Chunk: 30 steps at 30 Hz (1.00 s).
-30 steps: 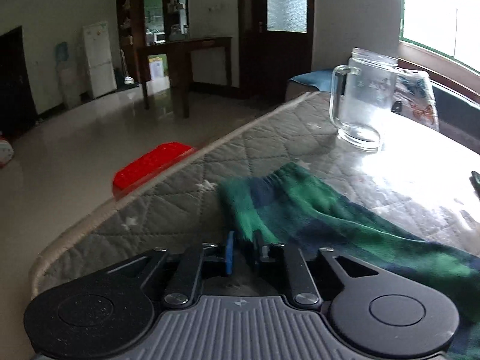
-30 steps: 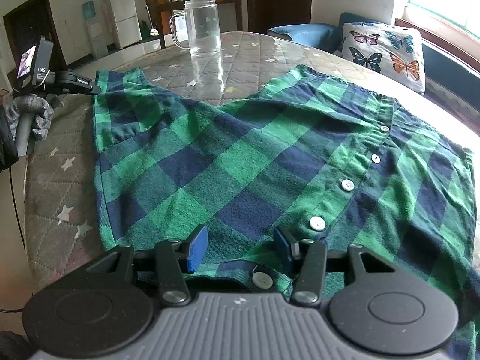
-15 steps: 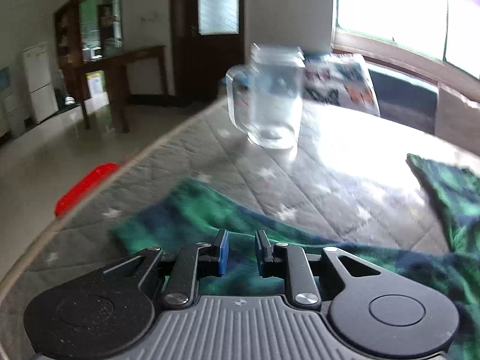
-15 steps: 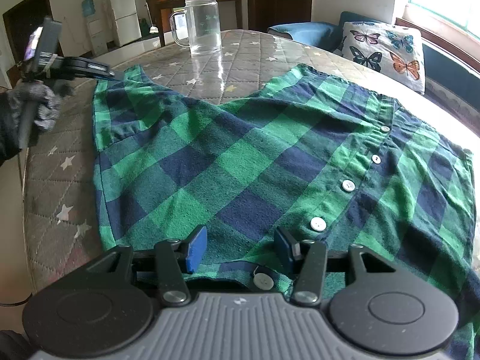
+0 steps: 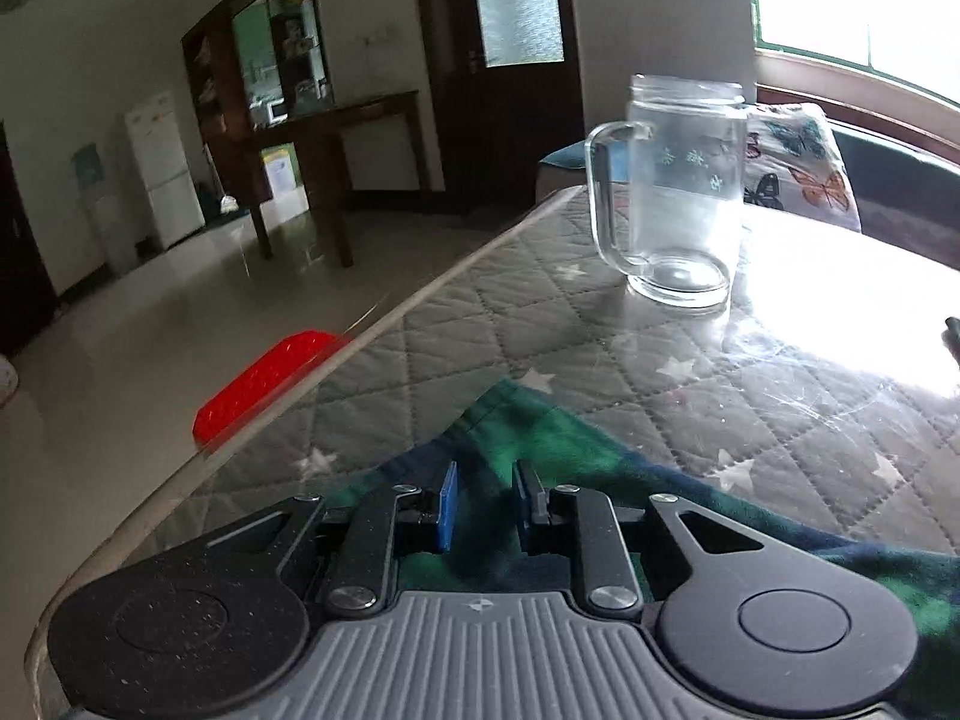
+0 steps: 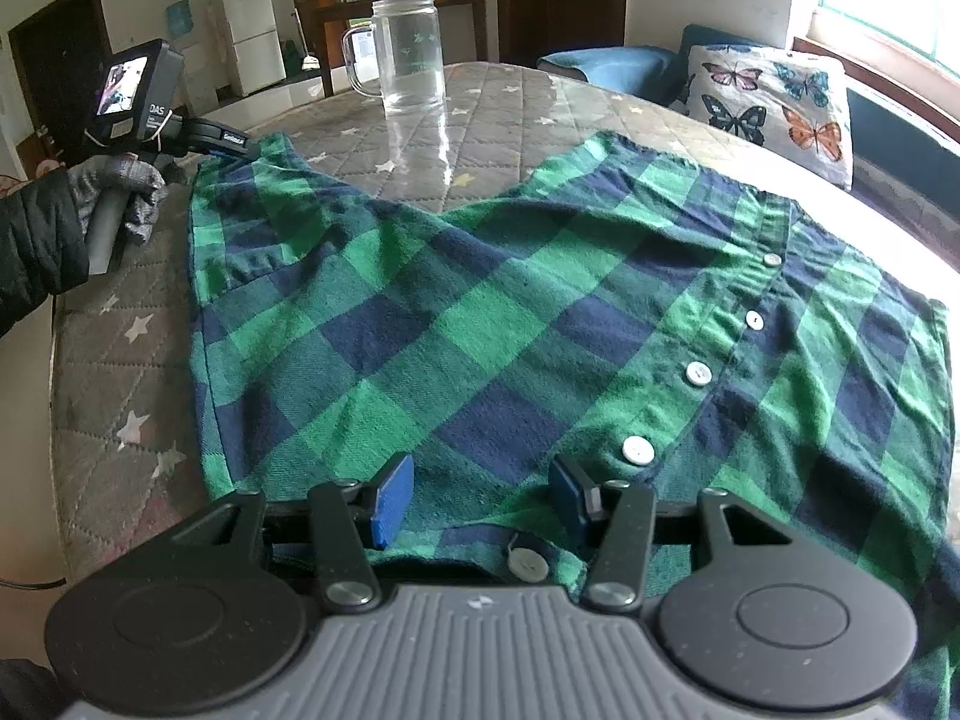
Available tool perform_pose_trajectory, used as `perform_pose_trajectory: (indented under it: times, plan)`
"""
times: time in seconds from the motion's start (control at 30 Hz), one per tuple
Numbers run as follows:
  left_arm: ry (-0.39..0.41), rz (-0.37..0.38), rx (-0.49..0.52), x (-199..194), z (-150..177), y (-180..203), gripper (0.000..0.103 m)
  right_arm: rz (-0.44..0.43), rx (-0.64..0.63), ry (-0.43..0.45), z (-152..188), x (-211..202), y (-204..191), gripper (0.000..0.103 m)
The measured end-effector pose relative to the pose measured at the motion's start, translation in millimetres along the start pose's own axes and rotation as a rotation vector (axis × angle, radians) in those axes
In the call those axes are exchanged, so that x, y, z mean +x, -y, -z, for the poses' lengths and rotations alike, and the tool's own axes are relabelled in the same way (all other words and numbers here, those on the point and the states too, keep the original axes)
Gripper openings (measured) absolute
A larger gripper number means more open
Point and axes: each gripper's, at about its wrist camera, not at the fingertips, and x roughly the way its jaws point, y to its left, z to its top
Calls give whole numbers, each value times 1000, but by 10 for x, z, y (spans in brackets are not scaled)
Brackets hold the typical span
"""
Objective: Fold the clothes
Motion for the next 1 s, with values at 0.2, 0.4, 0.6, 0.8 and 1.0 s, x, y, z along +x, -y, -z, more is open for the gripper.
perform_pose_trajectory:
  times: [0.2,0.4,0.6,0.8,1.0]
  plan:
    - [19,73,11,-337,129,-35,46,-25,-71,21,-89,33,-245,51]
    - [7,69,-56,-532,250,-218,48,-58,-184,4,-71,129,-590,50]
    - [3,57,-115,-591,299,-437,48,-96,-189,17,-250,271,-762,49]
    - [-23,88,-166,-535,318,-561,48,-172,-207,11,-333,411,-959,50]
    - [-26,104,-217,-490,337,-623,46,-182,-201,26,-436,472,-1034,49]
